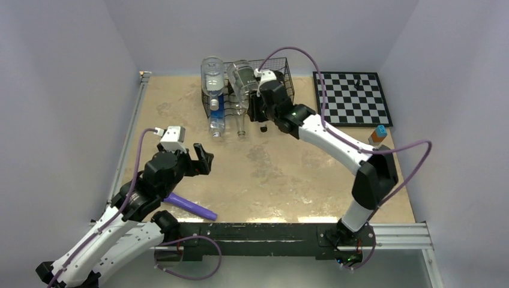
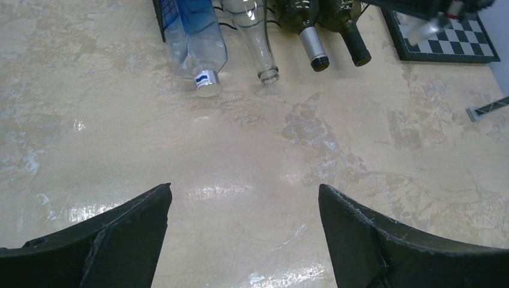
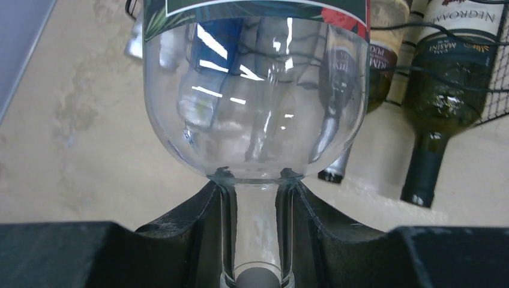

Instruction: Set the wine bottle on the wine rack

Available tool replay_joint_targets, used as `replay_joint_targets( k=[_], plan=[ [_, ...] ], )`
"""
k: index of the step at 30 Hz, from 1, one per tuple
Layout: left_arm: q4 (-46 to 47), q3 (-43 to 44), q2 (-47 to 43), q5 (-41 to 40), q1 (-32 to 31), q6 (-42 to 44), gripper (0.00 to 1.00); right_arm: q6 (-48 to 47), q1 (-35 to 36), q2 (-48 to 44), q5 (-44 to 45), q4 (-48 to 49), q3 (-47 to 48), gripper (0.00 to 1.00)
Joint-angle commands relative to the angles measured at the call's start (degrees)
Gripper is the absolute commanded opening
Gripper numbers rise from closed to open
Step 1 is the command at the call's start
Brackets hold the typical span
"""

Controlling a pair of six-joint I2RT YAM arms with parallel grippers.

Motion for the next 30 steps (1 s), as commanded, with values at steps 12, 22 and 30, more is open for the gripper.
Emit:
replay_joint_targets(
  k=[12,22,30],
  plan=[
    [-9.6,3.6,-4.1,-3.1,0.3,-4.4,0.96,17.6,-6.0,21.5,-9.3,29.1,23.2,0.00],
    [-10.7,4.0,-4.2,-4.1,0.3,-4.1,0.96,27.5,-7.6,28.8,-12.0,31.2,28.0,0.00],
    [-10.2,4.2,-3.2,-3.6,0.3,-4.0,0.96,32.5,-7.9,32.1,-11.4,27.4,30.6,0.11]
  ],
)
